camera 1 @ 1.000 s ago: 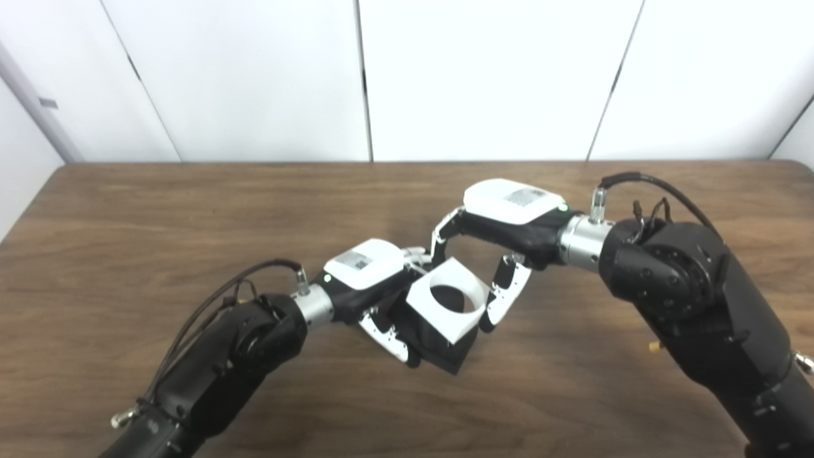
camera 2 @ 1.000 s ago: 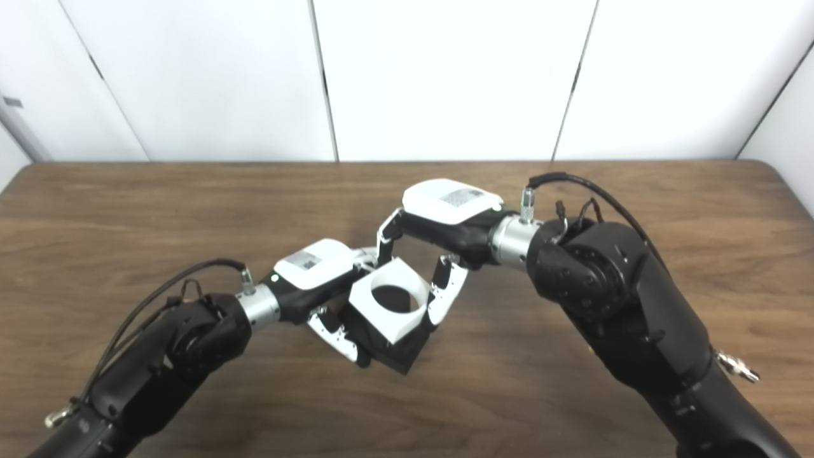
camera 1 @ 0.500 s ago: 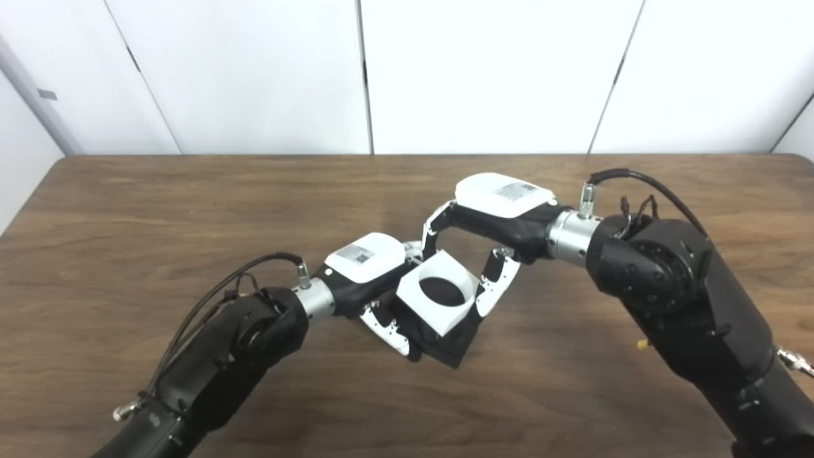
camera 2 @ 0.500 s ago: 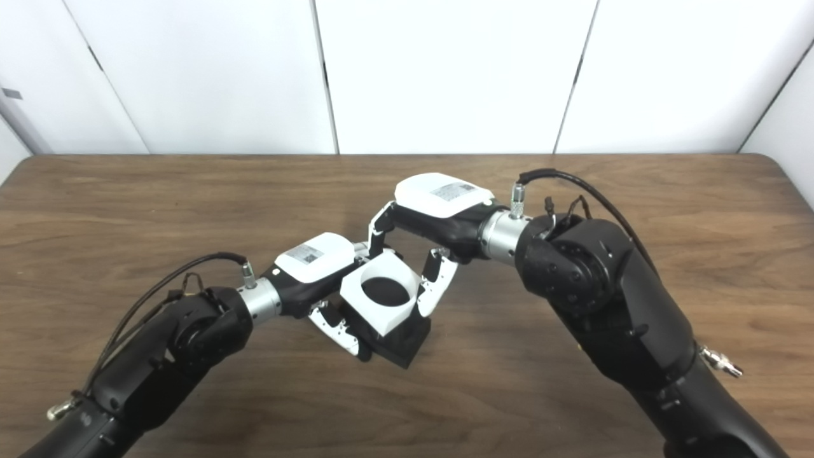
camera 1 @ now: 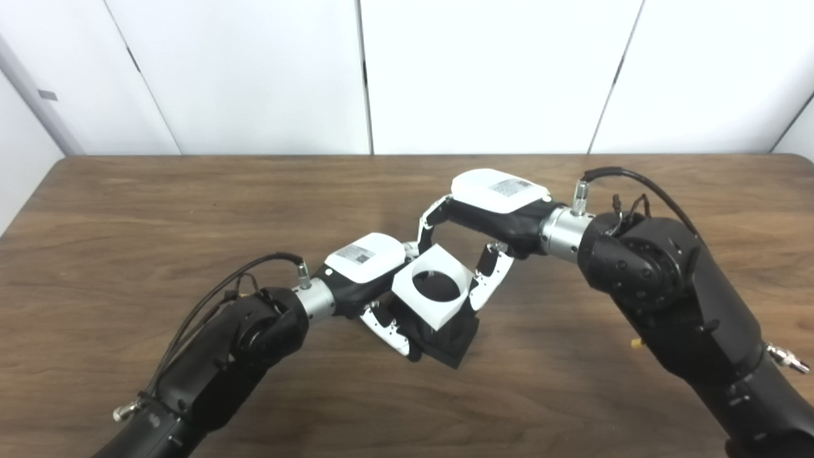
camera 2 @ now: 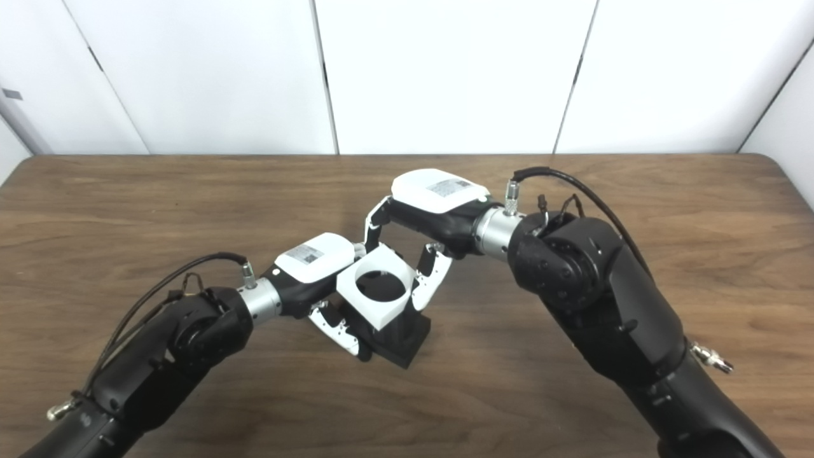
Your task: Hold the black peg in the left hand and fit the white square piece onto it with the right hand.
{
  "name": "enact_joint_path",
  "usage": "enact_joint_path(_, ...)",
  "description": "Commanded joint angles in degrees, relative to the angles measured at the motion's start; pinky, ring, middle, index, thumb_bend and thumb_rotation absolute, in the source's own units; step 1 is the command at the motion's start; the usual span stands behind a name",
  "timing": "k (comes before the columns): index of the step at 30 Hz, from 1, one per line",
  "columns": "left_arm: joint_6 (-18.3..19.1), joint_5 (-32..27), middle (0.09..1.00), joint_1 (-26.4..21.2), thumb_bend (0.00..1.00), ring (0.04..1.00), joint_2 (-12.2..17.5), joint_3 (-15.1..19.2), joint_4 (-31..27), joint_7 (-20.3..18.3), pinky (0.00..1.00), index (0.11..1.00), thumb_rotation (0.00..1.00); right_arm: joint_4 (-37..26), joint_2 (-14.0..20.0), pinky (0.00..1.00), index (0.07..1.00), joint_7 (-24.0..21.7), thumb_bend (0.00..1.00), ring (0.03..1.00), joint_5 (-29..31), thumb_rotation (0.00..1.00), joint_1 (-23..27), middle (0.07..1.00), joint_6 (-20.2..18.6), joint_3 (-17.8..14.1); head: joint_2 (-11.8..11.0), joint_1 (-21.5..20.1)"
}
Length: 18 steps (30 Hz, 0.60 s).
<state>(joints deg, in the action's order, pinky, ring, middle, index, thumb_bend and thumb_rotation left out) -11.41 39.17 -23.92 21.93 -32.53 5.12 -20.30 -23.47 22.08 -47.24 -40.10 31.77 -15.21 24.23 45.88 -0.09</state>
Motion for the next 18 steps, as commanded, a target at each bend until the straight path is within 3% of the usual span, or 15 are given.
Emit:
enact_joint_path(1, 1.35, 3.16, 0.925, 0.49, 0.52, 0.954, -0.31, -2.26, 1.24, -3.54, 0.87, 0.492, 0.08, 1.06, 0.76, 0.77, 0.48, -0.05, 0.52, 0.8, -0.34, 0.13, 1.35, 0.738, 1.33, 0.51, 0.08, 0.05)
enact_joint_path(18, 1.7, 3.7, 0.922, 0.44, 0.52, 0.958, -0.16, -2.11, 1.11, -3.32, 0.86, 0.492, 0.07, 0.41, 4.66, 0.75, 0.479, -0.69, 0.52, 0.788, 0.92, 0.13, 1.05, 0.729, 3.47, -0.43, 0.46, 0.09)
